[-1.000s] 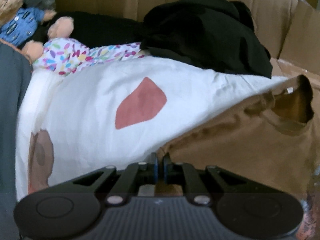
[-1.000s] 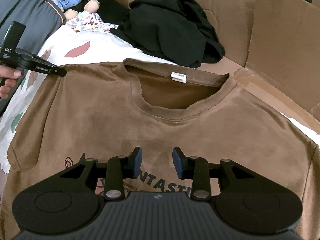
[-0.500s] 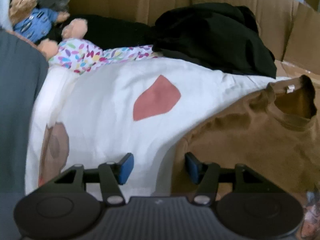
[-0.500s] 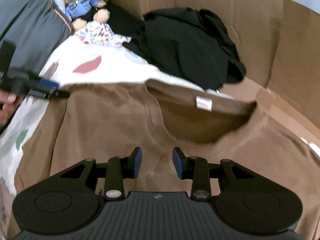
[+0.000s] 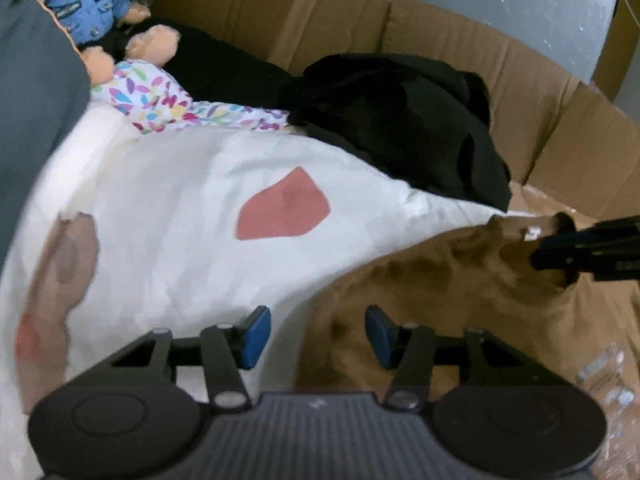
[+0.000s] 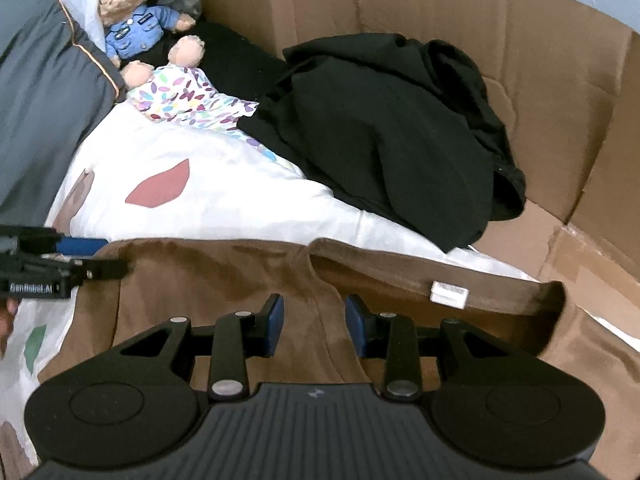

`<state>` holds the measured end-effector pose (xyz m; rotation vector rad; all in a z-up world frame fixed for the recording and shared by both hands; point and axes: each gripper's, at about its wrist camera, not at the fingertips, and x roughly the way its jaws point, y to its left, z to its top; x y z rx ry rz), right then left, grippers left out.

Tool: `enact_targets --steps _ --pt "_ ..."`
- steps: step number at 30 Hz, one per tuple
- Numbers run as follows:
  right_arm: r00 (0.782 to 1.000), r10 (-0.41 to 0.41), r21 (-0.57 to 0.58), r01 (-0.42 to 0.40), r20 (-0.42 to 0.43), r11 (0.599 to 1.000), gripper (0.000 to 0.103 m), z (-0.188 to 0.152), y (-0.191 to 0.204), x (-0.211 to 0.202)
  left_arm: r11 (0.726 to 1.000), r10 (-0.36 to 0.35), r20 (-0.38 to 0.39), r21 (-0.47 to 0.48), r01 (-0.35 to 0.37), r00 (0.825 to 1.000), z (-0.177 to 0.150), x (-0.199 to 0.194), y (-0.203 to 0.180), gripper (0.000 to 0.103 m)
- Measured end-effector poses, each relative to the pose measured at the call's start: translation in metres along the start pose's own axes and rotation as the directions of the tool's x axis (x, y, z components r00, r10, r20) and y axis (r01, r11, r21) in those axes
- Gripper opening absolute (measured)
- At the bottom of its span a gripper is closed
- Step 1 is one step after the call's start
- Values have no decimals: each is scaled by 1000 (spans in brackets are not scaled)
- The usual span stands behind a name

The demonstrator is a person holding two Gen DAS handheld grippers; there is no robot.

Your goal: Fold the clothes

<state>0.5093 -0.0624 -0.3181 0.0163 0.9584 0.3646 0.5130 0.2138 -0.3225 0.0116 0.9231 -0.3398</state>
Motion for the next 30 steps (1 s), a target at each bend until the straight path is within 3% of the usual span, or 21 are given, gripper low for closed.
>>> enact_targets --steps 3,4,5,6,9,19,21,25,30 --pt "1000 -6 -6 6 -11 1000 38 2 2 12 1000 -13 7 5 13 1000 -3 9 -4 48" --pt "1000 -5 0 5 -14 1000 33 3 2 15 1000 -13 14 7 13 1000 -4 11 -5 37" --pt "1000 8 29 -8 -17 1000 17 4 -2 18 1000 -8 28 1 8 1000 -6 11 -4 29" --pt "1000 18 53 -17 -17 998 9 4 -5 20 1000 -2 42 -5 2 999 -8 12 -3 14" --pt "1000 21 75 -21 2 997 1 5 -12 19 998 -8 60 -56 11 998 -12 14 6 7" --pt "998 -30 57 26 63 998 1 20 -24 6 998 -10 63 -61 14 998 -11 12 10 8" --pt "999 -20 61 18 37 998 4 21 -21 9 997 -18 55 -72 22 998 -11 13 11 11" --pt "1000 -1 4 1 6 1000 24 19 -6 20 997 -25 61 -68 29 998 -10 13 11 12" --pt "1000 -4 13 4 10 1000 27 23 0 31 996 -40 86 -75 47 995 -11 9 14 24"
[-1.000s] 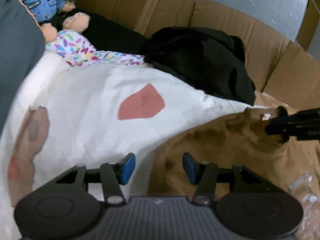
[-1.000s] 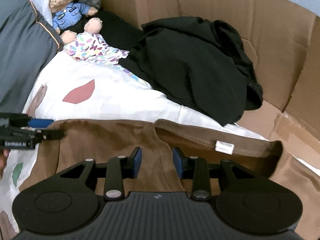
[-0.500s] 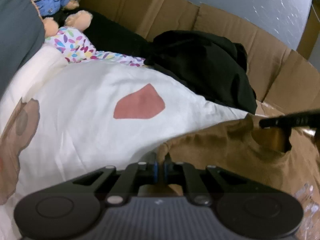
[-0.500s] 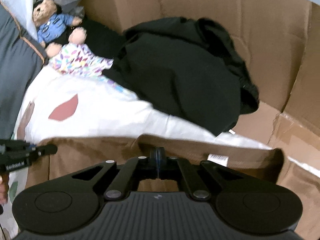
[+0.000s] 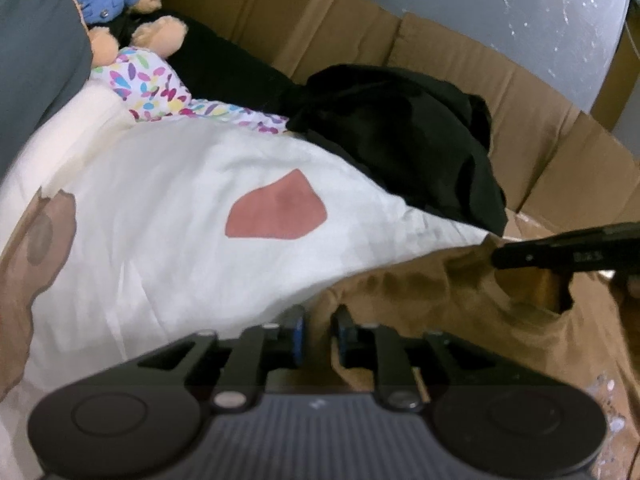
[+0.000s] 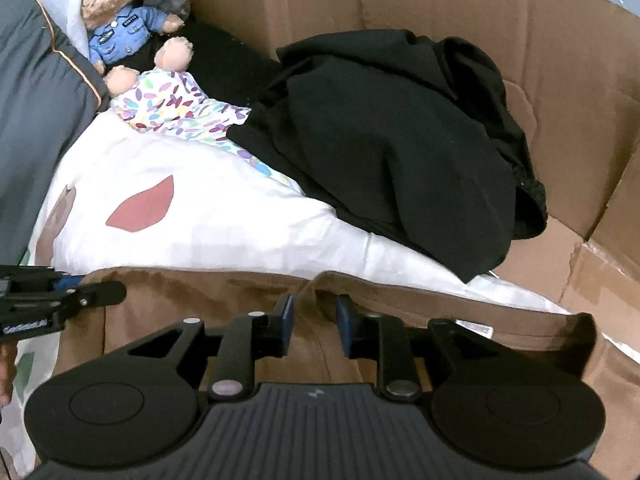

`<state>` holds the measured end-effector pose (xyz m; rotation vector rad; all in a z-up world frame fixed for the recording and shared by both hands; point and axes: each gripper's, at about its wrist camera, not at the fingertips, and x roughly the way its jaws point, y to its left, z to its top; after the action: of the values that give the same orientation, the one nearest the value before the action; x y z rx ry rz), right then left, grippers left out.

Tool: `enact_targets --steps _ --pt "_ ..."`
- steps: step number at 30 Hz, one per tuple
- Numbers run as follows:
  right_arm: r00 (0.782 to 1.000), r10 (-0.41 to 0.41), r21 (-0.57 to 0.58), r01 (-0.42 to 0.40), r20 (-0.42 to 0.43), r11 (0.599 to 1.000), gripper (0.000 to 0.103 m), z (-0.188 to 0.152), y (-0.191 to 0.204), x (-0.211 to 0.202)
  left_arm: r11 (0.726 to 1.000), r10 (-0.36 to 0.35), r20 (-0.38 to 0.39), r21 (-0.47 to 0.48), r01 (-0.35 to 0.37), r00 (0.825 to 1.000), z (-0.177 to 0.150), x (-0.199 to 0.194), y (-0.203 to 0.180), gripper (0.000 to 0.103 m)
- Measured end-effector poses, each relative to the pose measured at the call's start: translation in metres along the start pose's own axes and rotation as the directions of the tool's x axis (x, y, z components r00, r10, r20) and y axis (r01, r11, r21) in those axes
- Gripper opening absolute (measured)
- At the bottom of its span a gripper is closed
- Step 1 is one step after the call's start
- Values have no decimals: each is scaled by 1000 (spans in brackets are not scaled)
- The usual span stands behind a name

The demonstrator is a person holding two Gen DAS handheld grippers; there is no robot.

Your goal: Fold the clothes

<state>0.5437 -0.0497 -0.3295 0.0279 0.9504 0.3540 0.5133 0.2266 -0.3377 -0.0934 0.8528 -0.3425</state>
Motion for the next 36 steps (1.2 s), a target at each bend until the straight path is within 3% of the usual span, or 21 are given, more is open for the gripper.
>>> enact_targets --steps 2,3,4,9,16,18,21,22,24,26,33,36 --pt "1000 13 -6 -13 8 1000 22 4 2 3 1000 -10 7 -7 10 1000 2 -2 2 24" --pt "1000 25 -7 -24 13 1000 16 5 3 2 1000 -20 9 -14 20 1000 3 -2 4 24" --pt "999 32 -13 -32 17 999 3 6 3 2 1000 -21 7 -17 21 1000 3 -2 5 24" --pt "998 -17 -49 20 53 999 2 14 4 -2 1000 10 30 7 -11 999 2 1 3 9" --pt "993 -105 -103 111 61 988 1 29 7 14 999 35 10 25 -35 999 5 8 -1 11" --pt "991 -124 -90 127 41 988 2 31 6 20 999 30 2 20 -30 1000 7 7 0 16" --pt "988 -152 -71 152 10 986 7 35 5 29 999 34 28 32 -35 999 6 -8 1 35" --pt "989 -150 -59 151 9 987 7 37 4 29 998 48 28 30 -49 998 6 -13 3 37" --pt "993 -109 -33 110 34 993 16 41 3 19 998 53 22 28 -54 998 5 -20 9 38" --pt "993 -106 -44 108 46 993 33 42 5 9 998 63 19 17 -63 998 5 -26 15 38" --pt "995 -60 -30 62 74 998 37 32 5 -38 993 100 -11 -67 -101 995 -4 -59 36 37" --pt "996 -41 -11 42 79 999 37 21 3 -64 992 90 -71 -78 -96 993 -14 -71 39 37"
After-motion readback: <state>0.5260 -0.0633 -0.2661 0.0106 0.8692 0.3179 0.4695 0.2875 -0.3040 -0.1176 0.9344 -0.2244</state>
